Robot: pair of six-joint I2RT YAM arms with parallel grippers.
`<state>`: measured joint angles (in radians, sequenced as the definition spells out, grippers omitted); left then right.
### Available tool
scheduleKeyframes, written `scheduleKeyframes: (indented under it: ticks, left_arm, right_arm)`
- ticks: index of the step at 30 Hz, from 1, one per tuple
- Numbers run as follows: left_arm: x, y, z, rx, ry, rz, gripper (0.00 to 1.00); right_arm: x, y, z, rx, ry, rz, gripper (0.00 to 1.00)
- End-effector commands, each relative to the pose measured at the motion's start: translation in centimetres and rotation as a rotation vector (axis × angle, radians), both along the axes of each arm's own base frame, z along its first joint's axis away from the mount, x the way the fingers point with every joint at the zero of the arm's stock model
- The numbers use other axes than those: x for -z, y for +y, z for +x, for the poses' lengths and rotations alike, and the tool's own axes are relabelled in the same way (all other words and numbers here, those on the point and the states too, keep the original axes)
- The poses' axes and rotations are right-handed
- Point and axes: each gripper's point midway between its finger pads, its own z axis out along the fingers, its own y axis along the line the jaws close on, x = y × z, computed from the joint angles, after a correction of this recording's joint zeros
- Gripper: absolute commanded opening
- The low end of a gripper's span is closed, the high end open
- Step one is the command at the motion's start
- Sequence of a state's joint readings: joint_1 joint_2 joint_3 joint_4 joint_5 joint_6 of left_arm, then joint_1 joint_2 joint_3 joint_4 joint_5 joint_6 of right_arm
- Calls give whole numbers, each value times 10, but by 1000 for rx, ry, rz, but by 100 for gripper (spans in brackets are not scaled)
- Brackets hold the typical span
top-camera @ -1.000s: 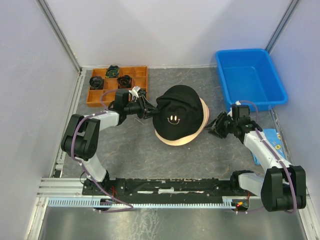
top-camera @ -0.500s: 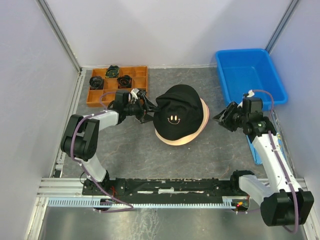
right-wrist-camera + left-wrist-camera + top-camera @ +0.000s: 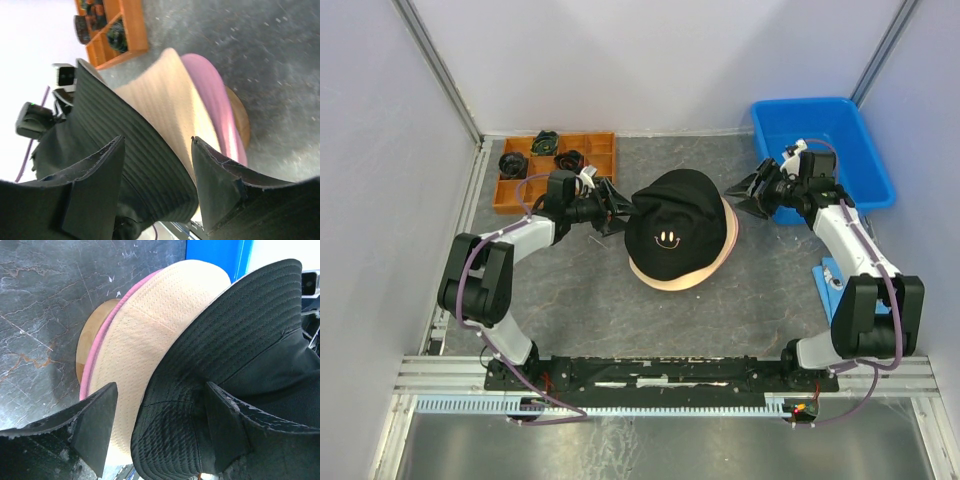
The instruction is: Stack the hats
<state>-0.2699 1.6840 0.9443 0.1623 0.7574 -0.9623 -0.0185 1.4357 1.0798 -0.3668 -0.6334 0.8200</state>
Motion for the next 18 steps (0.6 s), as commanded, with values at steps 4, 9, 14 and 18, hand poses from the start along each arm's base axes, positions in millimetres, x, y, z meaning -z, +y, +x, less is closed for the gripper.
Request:
scheduleKeyframes:
  ticks: [4, 9, 14, 18]
  left_arm:
    - [-26, -5, 11, -12, -81, -22, 61]
    - [-25, -11, 11, -4, -77, -26, 47]
    - [-24, -17, 12, 5, -70, -28, 44]
    - [-24, -21, 13, 12, -69, -30, 41]
  right_arm:
    - [-64, 14, 33, -131, -244, 234, 65]
    - [-51, 15, 37, -173, -225, 264, 69]
    - [-38, 17, 42, -200, -213, 283, 70]
    - [-39, 25, 46, -224, -221, 318, 70]
